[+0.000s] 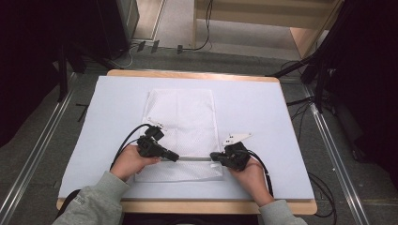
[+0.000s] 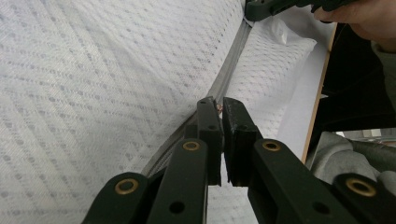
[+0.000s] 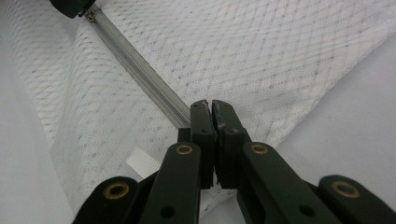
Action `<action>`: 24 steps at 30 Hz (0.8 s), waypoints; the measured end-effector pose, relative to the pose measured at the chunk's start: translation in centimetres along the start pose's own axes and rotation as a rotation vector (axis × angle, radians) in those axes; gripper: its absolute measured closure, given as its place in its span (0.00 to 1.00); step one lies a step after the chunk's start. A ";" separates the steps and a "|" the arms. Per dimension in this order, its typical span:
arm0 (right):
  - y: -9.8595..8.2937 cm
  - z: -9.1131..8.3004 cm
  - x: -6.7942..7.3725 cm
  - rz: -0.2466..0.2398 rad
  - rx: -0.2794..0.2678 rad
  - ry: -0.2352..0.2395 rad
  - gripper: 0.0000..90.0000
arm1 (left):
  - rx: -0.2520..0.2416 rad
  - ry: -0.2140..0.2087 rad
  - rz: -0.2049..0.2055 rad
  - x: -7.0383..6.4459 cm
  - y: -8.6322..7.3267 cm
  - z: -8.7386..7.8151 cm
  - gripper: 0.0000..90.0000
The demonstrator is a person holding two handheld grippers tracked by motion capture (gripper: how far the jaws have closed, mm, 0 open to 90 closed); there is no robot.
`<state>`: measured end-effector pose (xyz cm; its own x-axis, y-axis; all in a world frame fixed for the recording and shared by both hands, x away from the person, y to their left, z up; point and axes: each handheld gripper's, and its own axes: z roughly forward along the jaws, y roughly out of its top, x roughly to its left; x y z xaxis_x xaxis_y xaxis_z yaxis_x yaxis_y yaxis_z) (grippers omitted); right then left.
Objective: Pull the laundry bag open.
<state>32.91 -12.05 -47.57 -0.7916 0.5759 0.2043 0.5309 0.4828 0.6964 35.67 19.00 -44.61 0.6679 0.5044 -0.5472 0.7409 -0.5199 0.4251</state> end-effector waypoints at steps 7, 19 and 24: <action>0.0 0.0 0.0 -0.003 0.000 0.000 0.99 | 0.001 -0.004 0.002 0.0 -0.3 -0.2 0.98; 0.1 0.1 0.0 -0.020 0.004 0.002 0.99 | 0.004 0.004 0.011 -0.3 -0.4 -0.6 0.98; 0.2 0.1 0.0 -0.023 0.005 0.003 0.99 | 0.011 0.042 0.007 0.0 -0.7 -1.0 0.98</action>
<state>32.99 -11.88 -47.53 -0.8042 0.5631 0.1903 0.5145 0.4990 0.6973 35.22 20.09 -44.18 0.6757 0.5290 -0.5134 0.7355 -0.5311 0.4208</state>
